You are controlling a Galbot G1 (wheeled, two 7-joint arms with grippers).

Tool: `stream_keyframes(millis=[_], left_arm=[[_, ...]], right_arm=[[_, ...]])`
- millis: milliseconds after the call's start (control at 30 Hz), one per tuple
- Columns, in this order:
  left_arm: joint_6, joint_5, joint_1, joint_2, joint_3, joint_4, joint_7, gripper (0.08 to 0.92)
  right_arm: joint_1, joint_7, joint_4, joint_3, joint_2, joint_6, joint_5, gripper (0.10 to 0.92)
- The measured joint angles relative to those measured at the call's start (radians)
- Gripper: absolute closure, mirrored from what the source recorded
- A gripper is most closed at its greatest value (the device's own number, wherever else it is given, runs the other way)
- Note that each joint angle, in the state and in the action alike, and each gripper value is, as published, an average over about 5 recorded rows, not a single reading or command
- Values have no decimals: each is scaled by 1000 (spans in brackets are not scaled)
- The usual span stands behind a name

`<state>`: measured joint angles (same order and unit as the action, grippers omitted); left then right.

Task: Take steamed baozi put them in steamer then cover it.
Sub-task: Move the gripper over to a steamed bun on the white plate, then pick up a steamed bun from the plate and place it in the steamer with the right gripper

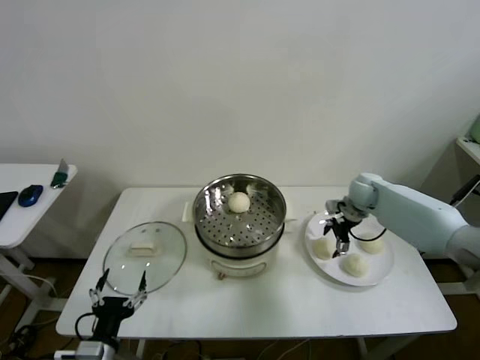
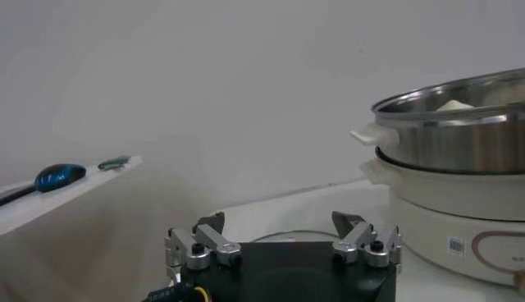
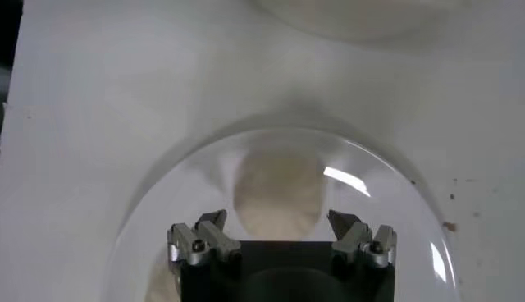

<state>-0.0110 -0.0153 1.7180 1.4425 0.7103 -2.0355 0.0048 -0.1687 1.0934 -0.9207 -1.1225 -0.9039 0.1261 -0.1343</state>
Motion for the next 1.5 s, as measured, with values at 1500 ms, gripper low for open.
stream_keyframes(millis=[1500], left_arm=[[-8, -12, 26, 12, -20, -29, 0, 177]], right_arm=[[-311, 29, -3, -167, -12, 25, -273, 328]])
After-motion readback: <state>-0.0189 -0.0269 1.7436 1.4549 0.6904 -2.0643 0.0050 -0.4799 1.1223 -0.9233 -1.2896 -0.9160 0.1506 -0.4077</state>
